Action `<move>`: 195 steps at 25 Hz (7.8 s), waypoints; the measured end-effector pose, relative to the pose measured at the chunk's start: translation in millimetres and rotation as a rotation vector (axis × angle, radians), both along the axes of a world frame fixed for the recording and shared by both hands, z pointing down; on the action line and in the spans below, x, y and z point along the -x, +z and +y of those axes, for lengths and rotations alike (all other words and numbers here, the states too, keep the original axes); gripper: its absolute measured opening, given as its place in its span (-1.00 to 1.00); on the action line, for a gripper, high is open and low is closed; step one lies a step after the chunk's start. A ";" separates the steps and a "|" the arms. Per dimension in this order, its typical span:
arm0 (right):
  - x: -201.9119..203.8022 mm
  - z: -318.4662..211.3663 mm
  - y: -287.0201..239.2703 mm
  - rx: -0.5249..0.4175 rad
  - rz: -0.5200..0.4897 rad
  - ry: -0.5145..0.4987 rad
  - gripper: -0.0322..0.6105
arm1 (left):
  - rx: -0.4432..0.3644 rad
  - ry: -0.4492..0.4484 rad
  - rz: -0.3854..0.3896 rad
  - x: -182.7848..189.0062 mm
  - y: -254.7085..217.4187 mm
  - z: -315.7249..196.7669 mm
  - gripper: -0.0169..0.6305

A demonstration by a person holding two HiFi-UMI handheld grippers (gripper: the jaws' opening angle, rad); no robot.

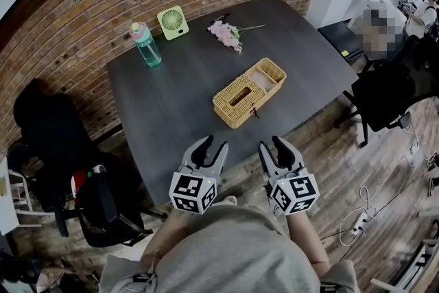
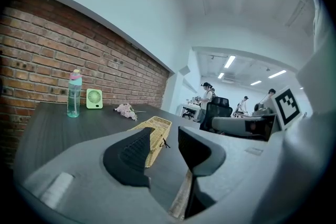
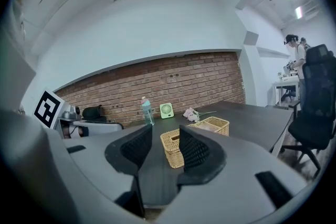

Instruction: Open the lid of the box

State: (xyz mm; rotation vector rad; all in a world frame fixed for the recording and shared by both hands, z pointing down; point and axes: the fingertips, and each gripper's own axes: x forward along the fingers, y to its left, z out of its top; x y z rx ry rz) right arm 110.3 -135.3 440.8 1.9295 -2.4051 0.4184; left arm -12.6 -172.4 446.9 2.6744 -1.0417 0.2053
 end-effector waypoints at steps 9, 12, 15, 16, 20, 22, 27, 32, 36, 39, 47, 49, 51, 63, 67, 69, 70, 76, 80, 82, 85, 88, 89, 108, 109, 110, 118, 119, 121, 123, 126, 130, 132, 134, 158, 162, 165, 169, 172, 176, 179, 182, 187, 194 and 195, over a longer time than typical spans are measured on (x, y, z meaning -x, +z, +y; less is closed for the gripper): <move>-5.3 -20.5 17.8 0.029 0.035 -0.017 -0.39 | 0.029 -0.035 -0.006 6.3 11.8 -9.9 -0.44; -10.8 -31.9 27.0 0.037 0.049 -0.031 -0.39 | 0.031 -0.045 -0.011 4.6 15.6 -13.6 -0.45; -17.1 -45.3 37.7 0.045 0.058 -0.046 -0.39 | 0.031 -0.065 -0.014 2.8 18.2 -22.0 -0.45; -18.9 -49.6 41.5 0.050 0.062 -0.052 -0.39 | 0.031 -0.074 -0.013 2.5 19.2 -25.4 -0.45; -23.4 -66.0 58.3 0.079 0.089 -0.085 -0.39 | 0.041 -0.112 -0.005 0.8 24.2 -39.4 -0.45; -26.3 -74.1 67.0 0.090 0.099 -0.098 -0.39 | 0.043 -0.123 -0.004 -1.7 26.4 -45.7 -0.45; -32.1 -95.4 87.2 0.118 0.110 -0.117 -0.40 | 0.051 -0.156 -0.004 -5.4 32.5 -60.1 -0.45; -33.0 -119.0 109.0 0.149 0.124 -0.139 -0.43 | 0.057 -0.191 -0.007 -4.6 37.3 -73.9 -0.45; -35.2 -132.2 126.6 0.181 0.131 -0.153 -0.47 | 0.064 -0.212 -0.014 -4.4 41.3 -80.4 -0.45; -34.4 -139.2 141.0 0.208 0.146 -0.166 -0.49 | 0.067 -0.226 -0.016 -2.7 43.3 -84.0 -0.45; -37.3 -151.2 166.8 0.260 0.174 -0.181 -0.61 | 0.072 -0.251 -0.014 -0.6 43.8 -89.4 -0.45; -37.5 -152.6 170.2 0.267 0.176 -0.180 -0.66 | 0.071 -0.254 -0.014 0.5 43.9 -88.9 -0.45; -36.9 -154.1 172.4 0.271 0.185 -0.181 -0.77 | 0.072 -0.257 -0.014 2.2 44.4 -88.7 -0.45; -37.0 -148.1 160.5 0.248 0.185 -0.153 -0.85 | 0.054 -0.238 -0.011 5.7 37.4 -79.8 -0.45; -38.4 -148.0 148.9 0.226 0.189 -0.144 -0.85 | 0.047 -0.233 -0.012 8.6 34.3 -76.1 -0.45; -38.6 -147.9 143.9 0.218 0.192 -0.143 -0.85 | 0.047 -0.233 -0.013 9.4 33.2 -74.1 -0.45; -38.4 -147.8 141.1 0.214 0.193 -0.142 -0.85 | 0.048 -0.234 -0.013 9.7 32.8 -72.9 -0.45; -38.4 -150.3 126.1 0.184 0.212 -0.151 -0.85 | 0.037 -0.231 -0.009 8.5 28.3 -67.9 -0.45; -39.9 -153.3 113.7 0.158 0.229 -0.161 -0.85 | 0.034 -0.234 -0.010 6.9 27.3 -64.9 -0.45; -39.6 -155.0 106.8 0.146 0.242 -0.167 -0.85 | 0.034 -0.238 -0.008 6.7 26.5 -63.9 -0.45; -38.3 -157.1 97.0 0.129 0.261 -0.176 -0.85 | 0.032 -0.240 -0.006 6.7 25.0 -61.8 -0.45; -36.4 -159.9 88.4 0.110 0.266 -0.183 -0.85 | 0.031 -0.245 -0.003 7.9 25.1 -59.8 -0.45; -35.8 -161.0 85.7 0.106 0.267 -0.184 -0.85 | 0.031 -0.246 -0.002 8.7 25.3 -59.4 -0.45; -15.4 -209.6 29.1 0.005 0.297 -0.231 -0.85 | 0.032 -0.267 -0.001 18.0 24.9 -57.3 -0.45; -13.5 -212.7 26.8 0.002 0.298 -0.235 -0.85 | 0.033 -0.268 0.000 18.8 25.0 -57.3 -0.45; -11.5 -215.9 24.8 -0.001 0.299 -0.238 -0.85 | 0.033 -0.270 0.000 19.7 25.2 -57.5 -0.45; -0.7 -241.1 14.8 -0.008 0.306 -0.263 -0.85 | 0.044 -0.286 0.002 25.0 27.4 -62.5 -0.45; 0.3 -243.7 14.1 -0.009 0.306 -0.267 -0.85 | 0.044 -0.287 0.001 25.0 27.3 -63.3 -0.45; 2.9 -248.9 12.6 -0.011 0.304 -0.275 -0.85 | 0.041 -0.292 0.001 25.3 26.7 -64.7 -0.45; 6.0 -254.0 11.3 -0.013 0.301 -0.284 -0.85 | 0.040 -0.300 0.001 26.1 26.6 -65.5 -0.45; 10.7 -263.0 10.3 -0.014 0.302 -0.297 -0.85 | 0.045 -0.314 0.001 28.9 28.8 -67.1 -0.45; 18.6 -277.4 11.2 -0.012 0.311 -0.316 -0.85 | 0.056 -0.331 -0.003 34.2 33.1 -71.8 -0.45; 21.5 -283.9 12.4 -0.010 0.312 -0.325 -0.85 | 0.059 -0.336 -0.006 34.6 34.6 -74.6 -0.45; 23.7 -289.7 13.3 -0.007 0.311 -0.333 -0.85 | 0.059 -0.339 -0.007 34.2 34.6 -77.5 -0.45; 47.1 -344.2 56.5 0.090 0.352 -0.395 -0.85 | 0.091 -0.392 -0.012 41.7 49.3 -97.3 -0.45; 50.5 -347.9 63.7 0.114 0.360 -0.403 -0.85 | 0.091 -0.394 -0.013 41.9 48.6 -99.2 -0.45; 52.0 -349.3 69.1 0.129 0.362 -0.409 -0.85 | 0.092 -0.398 -0.013 41.8 49.3 -98.9 -0.45; 51.4 -351.3 77.3 0.150 0.373 -0.411 -0.85 | 0.094 -0.405 -0.012 42.4 50.0 -98.7 -0.45; 51.0 -353.3 82.8 0.167 0.377 -0.409 -0.85 | 0.094 -0.407 -0.013 42.5 50.0 -98.8 -0.45; 53.4 -353.5 89.4 0.191 0.374 -0.412 -0.85 | 0.097 -0.409 -0.014 43.4 50.2 -97.0 -0.45; 54.5 -354.5 92.1 0.201 0.375 -0.407 -0.85 | 0.099 -0.407 -0.017 43.8 49.8 -96.4 -0.45; 55.6 -357.0 94.8 0.208 0.377 -0.401 -0.85 | 0.100 -0.405 -0.019 43.8 50.2 -96.5 -0.45; 56.5 -357.3 97.6 0.214 0.382 -0.395 -0.85 | 0.099 -0.403 -0.019 43.7 50.3 -94.0 -0.45; 55.0 -355.5 98.2 0.218 0.387 -0.386 -0.85 | 0.098 -0.404 -0.022 44.8 50.5 -88.7 -0.45; 54.9 -354.7 97.9 0.219 0.390 -0.385 -0.85 | 0.098 -0.405 -0.022 45.2 50.2 -87.7 -0.45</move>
